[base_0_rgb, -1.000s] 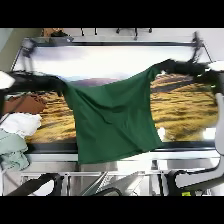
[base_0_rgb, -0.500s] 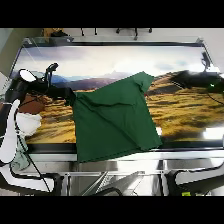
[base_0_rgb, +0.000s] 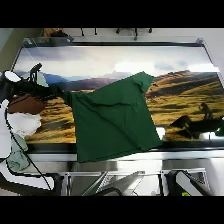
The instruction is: Fold the shirts.
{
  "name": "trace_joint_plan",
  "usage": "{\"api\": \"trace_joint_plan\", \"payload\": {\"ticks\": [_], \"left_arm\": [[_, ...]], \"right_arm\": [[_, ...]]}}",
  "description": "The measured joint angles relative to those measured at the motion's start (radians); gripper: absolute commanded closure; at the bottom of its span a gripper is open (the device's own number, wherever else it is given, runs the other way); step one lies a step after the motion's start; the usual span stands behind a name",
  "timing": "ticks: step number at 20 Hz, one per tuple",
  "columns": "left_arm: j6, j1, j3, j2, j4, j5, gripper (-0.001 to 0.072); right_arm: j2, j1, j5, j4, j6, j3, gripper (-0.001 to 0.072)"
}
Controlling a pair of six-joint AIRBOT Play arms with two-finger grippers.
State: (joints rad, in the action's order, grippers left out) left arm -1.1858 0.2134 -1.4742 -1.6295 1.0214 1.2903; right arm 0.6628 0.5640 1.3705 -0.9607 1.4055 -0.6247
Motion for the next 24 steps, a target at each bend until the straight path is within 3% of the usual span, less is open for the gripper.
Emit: {"api": "trace_joint_plan", "payload": {"ticks": [7,8,9,15,16,17,18,20,24], "left_arm": [[-0.01,0.009,-0.001,0.0,-0.003,0.013,0.0001],[-0.011,0.009,-0.001,0.0,-0.004,0.017,0.0001],[-0.012,0.009,-0.001,0.0,-0.003,0.021,0.0001],[-0.026,0.009,-0.001,0.0,-0.003,0.035,0.0001],[-0.026,0.009,-0.001,0.0,-0.003,0.035,0.0001],[-0.026,0.009,-0.001,0.0,-0.003,0.035,0.0001],[-0.027,0.009,-0.001,0.0,-0.003,0.036,0.0001],[-0.029,0.009,-0.001,0.0,-0.003,0.039,0.0001],[-0.034,0.009,-0.001,0.0,-0.003,0.042,0.0001]], "right_arm": [[-0.113,0.005,-0.116,0.126,-0.037,0.332,0.0165],[-0.104,0.005,-0.135,0.141,-0.053,0.345,0.0245],[-0.09,0.005,-0.153,0.154,-0.07,0.354,0.0279],[0.036,0.005,-0.206,0.253,-0.185,0.375,0.0284],[0.056,0.005,-0.211,0.264,-0.2,0.376,0.0337],[0.074,0.005,-0.22,0.27,-0.215,0.376,0.0475],[0.091,0.005,-0.233,0.274,-0.231,0.377,0.056],[0.114,0.005,-0.272,0.314,-0.283,0.373,0.0696],[0.149,0.005,-0.356,0.46,-0.383,0.276,0.0697]]}}
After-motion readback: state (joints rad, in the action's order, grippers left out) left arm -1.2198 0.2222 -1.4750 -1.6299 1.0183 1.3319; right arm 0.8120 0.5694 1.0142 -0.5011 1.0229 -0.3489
